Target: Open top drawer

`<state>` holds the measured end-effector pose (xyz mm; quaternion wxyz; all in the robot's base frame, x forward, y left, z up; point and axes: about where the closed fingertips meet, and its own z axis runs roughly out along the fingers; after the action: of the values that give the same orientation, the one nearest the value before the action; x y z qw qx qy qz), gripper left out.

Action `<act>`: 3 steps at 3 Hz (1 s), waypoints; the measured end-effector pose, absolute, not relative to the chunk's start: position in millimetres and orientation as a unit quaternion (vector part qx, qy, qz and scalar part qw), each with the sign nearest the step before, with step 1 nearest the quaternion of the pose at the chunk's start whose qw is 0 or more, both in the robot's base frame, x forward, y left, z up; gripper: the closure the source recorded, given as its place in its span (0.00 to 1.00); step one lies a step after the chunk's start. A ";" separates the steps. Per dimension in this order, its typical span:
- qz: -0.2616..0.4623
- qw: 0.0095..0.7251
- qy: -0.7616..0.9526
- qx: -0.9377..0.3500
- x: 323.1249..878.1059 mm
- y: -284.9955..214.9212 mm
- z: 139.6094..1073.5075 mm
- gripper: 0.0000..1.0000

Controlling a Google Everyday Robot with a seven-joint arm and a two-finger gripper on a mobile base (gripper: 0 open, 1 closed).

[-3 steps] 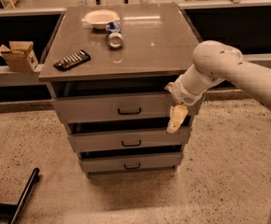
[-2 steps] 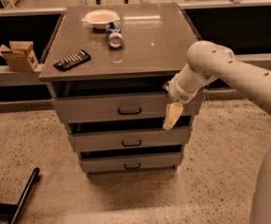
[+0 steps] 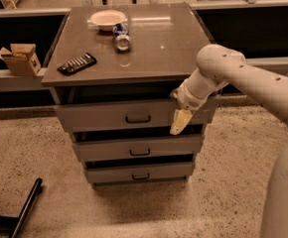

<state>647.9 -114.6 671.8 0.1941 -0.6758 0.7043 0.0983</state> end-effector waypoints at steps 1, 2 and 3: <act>0.133 0.193 0.672 -0.702 605.3 -118.0 676.1 0.37; 0.152 0.183 0.659 -0.714 584.6 -120.5 678.4 0.38; 0.173 0.184 0.641 -0.725 553.4 -131.3 696.3 0.35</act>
Offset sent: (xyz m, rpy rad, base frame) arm -0.1251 -0.0190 0.0129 0.0904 0.1491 0.2628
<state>553.4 -131.3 696.3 0.1837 -0.7245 0.6413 0.1735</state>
